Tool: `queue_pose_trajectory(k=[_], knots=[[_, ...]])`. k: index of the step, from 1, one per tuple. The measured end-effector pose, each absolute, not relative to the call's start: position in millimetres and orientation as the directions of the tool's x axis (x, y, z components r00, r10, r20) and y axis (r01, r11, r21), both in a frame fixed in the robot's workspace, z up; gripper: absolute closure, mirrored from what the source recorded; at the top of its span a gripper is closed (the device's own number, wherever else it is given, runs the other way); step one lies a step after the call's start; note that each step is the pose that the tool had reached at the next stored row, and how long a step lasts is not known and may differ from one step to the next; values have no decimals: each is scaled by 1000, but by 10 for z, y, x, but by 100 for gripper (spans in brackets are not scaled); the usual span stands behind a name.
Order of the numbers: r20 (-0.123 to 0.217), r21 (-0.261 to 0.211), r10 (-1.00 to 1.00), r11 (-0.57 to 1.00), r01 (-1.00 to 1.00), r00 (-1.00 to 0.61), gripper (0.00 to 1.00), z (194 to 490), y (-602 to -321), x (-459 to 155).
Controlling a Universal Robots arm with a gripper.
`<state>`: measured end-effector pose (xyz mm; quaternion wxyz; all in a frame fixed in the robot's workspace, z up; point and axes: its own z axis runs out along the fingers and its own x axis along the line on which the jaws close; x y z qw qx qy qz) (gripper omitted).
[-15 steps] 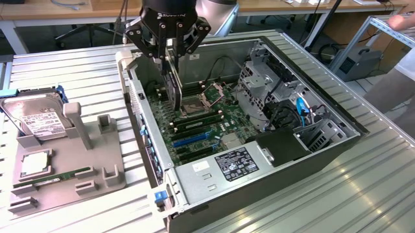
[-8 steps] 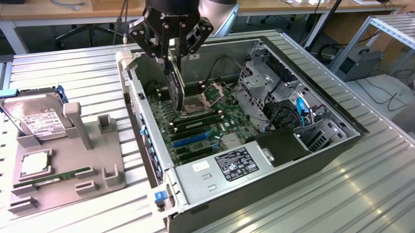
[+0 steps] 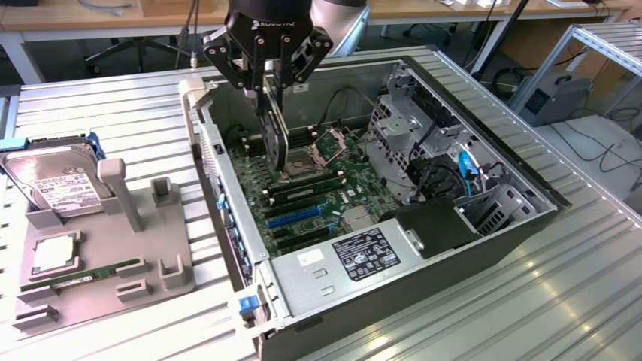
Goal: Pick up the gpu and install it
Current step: 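Pick up the gpu and move the gpu toward the slot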
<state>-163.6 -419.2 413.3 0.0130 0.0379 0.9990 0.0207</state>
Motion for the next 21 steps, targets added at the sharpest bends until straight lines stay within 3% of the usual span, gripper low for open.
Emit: queue_pose_trajectory(k=[21], knots=[[-25,42,76,996,75,-997,73,4112,-4192,-1496]])
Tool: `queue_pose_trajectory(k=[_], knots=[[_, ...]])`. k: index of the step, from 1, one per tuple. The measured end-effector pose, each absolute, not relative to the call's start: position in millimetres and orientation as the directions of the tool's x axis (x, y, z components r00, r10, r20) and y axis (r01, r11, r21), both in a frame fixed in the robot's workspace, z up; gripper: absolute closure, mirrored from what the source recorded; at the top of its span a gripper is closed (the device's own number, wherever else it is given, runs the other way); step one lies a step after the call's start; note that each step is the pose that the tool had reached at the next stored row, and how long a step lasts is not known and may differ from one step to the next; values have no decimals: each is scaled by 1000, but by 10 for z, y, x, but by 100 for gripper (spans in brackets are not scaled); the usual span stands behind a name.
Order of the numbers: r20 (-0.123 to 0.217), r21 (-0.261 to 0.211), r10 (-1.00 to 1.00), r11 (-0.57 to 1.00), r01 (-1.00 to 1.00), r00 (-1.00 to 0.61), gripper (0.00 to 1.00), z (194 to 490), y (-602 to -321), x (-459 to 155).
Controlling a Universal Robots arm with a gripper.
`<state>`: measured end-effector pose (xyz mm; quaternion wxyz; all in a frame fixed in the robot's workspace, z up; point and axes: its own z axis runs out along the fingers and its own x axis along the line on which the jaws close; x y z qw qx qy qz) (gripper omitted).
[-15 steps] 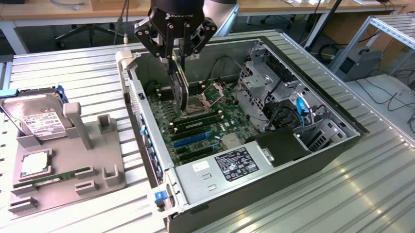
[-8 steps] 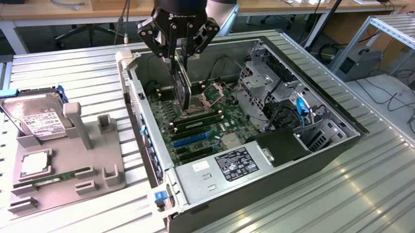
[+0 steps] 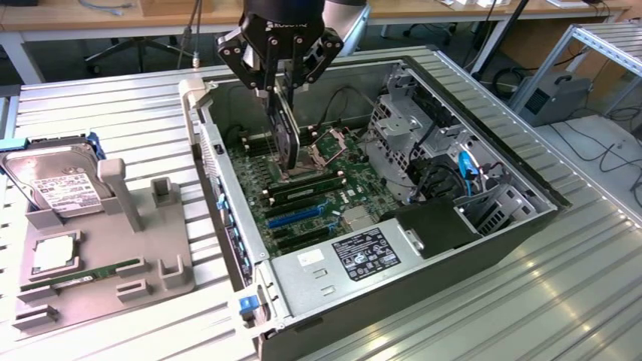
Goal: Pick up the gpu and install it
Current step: 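Pick up the gpu and move the gpu toward the slot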
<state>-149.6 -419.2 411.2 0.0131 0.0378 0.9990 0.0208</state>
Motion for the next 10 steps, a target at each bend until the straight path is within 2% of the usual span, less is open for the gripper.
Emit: queue_pose_trajectory(k=[10], knots=[[-25,43,76,996,75,-997,73,4098,-4192,-1433]])
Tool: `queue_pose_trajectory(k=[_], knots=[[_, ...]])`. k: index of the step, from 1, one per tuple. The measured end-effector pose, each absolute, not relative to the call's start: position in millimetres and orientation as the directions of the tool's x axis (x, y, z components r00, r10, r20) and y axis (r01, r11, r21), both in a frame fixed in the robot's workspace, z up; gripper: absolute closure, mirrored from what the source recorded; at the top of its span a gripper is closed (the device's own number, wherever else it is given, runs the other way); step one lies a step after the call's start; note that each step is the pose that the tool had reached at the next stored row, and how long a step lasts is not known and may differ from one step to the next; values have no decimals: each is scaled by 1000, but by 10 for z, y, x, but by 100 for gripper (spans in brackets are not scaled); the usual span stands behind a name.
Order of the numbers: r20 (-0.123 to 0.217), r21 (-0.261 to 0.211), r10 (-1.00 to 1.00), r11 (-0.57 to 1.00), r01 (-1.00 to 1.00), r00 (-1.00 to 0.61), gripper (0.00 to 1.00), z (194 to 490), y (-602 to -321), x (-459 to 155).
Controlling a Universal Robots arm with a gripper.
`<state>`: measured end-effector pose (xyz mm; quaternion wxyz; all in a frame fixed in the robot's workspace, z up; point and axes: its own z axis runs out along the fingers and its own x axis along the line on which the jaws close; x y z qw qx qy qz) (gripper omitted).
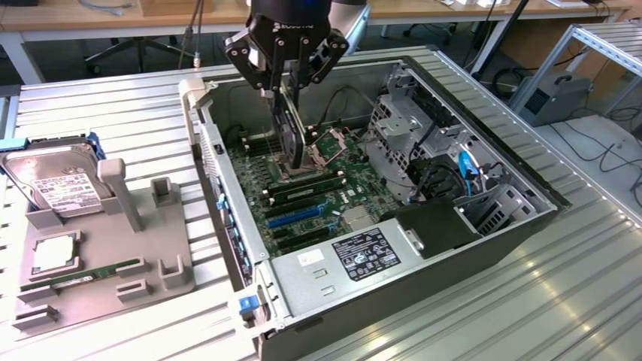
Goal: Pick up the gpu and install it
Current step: 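Pick up the gpu and move the gpu toward the slot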
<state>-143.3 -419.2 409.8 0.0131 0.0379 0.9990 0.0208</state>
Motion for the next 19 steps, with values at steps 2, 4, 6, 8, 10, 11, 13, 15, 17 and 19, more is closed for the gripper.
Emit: queue_pose_trajectory(k=[2,4,6,8,10,11,13,15,17,19], knots=[[-25,42,76,996,75,-997,73,4095,-4192,-1420],[-25,42,76,996,75,-997,73,4092,-4192,-1409],[-25,42,76,996,75,-997,73,4089,-4192,-1397],[-25,43,76,996,75,-997,73,4086,-4192,-1385],[-25,42,76,996,75,-997,73,4083,-4192,-1376],[-25,42,76,996,75,-997,73,4082,-4192,-1371],[-25,42,76,996,75,-997,73,4079,-4192,-1359],[-25,42,76,996,75,-997,73,4077,-4192,-1347],[-25,42,76,996,75,-997,73,4075,-4192,-1334],[-25,42,76,996,75,-997,73,4073,-4192,-1322]])
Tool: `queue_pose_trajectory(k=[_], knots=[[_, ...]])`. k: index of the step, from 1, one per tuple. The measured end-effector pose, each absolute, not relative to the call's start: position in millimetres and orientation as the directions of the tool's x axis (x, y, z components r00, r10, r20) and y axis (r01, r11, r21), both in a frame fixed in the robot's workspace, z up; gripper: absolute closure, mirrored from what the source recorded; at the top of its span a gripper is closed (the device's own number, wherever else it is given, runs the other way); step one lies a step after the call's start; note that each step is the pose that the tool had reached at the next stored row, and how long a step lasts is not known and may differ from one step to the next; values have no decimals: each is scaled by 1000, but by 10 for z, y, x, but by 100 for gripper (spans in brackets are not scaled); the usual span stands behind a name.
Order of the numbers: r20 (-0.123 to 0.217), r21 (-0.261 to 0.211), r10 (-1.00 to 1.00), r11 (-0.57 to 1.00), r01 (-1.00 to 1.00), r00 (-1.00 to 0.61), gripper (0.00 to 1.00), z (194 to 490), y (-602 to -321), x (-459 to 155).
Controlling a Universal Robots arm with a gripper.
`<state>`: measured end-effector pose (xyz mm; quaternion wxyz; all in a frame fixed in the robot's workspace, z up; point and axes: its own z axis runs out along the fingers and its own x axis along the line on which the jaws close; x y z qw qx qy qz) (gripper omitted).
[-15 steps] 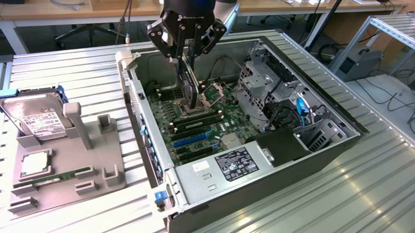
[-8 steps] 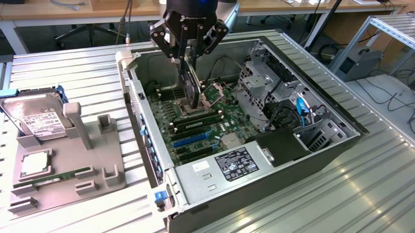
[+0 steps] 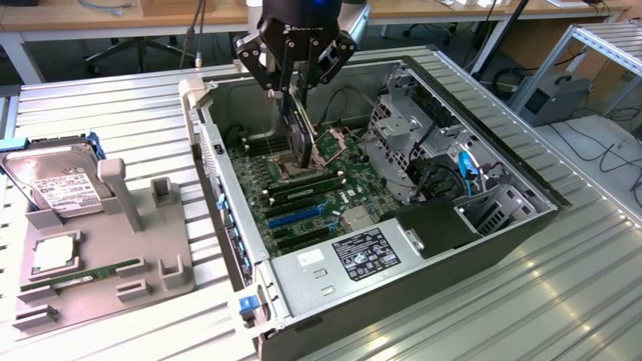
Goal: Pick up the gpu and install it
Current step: 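Pick up the gpu and move the gpu toward the slot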
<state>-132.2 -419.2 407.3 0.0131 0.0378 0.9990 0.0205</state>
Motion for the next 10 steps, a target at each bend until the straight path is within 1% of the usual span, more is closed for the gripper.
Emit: queue_pose_trajectory(k=[10], knots=[[-25,41,76,996,75,-997,73,4059,-4192,-1248]])
